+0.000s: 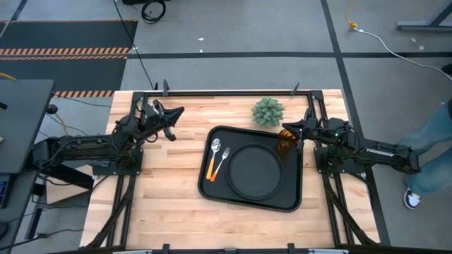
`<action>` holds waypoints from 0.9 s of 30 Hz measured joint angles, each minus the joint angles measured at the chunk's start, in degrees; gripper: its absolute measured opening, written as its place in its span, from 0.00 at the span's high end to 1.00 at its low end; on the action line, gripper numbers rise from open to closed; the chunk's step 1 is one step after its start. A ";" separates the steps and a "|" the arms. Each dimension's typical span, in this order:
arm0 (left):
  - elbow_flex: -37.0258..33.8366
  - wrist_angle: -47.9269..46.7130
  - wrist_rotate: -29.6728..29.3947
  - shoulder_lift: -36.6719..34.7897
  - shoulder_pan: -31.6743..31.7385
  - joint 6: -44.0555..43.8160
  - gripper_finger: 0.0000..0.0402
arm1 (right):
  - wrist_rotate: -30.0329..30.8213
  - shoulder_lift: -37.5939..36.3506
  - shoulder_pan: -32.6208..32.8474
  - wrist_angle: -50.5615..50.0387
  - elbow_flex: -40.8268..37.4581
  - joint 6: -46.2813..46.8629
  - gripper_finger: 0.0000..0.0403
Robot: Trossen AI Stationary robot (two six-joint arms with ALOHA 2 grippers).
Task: Pick and place plate/cup/fork/spoon on tray
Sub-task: Return to Home Position
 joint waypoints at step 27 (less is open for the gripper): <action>0.00 -0.15 0.00 0.00 -1.24 -1.19 0.98 | -0.02 0.00 0.00 -1.23 -0.01 0.24 0.94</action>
